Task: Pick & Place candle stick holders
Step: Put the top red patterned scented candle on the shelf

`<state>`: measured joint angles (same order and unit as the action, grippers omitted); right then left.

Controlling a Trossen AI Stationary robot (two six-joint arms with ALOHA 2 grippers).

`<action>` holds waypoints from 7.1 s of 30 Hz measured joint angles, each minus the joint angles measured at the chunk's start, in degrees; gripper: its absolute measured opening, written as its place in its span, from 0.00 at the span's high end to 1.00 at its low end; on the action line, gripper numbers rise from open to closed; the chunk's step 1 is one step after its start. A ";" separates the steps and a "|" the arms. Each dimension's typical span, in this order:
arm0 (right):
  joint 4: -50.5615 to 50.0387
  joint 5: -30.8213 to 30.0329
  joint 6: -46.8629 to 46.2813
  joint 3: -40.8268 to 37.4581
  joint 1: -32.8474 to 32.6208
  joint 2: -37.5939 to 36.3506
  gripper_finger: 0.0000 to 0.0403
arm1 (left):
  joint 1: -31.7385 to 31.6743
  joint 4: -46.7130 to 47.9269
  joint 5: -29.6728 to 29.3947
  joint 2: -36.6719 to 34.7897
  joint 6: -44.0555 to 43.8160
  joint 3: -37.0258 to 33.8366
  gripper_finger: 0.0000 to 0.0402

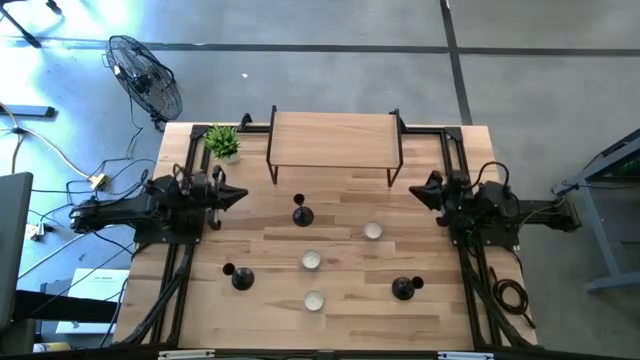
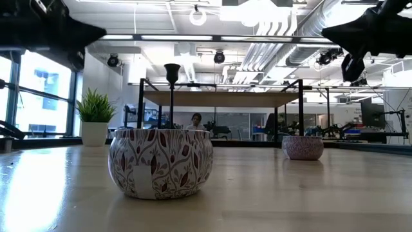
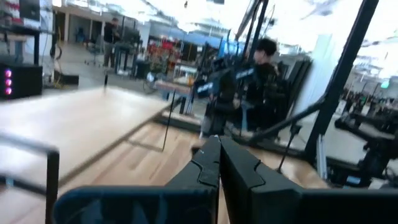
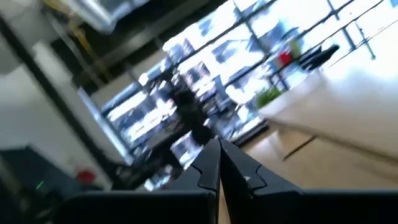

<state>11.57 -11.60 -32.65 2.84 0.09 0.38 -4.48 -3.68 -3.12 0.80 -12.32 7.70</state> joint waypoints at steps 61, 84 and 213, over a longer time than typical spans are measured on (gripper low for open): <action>-16.28 1.20 28.07 37.23 -0.03 23.44 0.41 | 0.01 17.42 -7.99 32.48 7.36 46.17 0.57; -40.09 4.60 29.89 64.09 -0.04 52.13 0.41 | -0.01 17.61 -9.63 32.48 1.51 46.17 0.57; -82.66 1.44 -16.67 75.09 -1.33 74.87 0.24 | 0.01 26.54 -9.42 38.10 -3.24 46.12 0.57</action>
<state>-71.09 -10.16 -49.32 77.93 -1.24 75.25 -4.47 22.86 -12.55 38.89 -15.55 53.82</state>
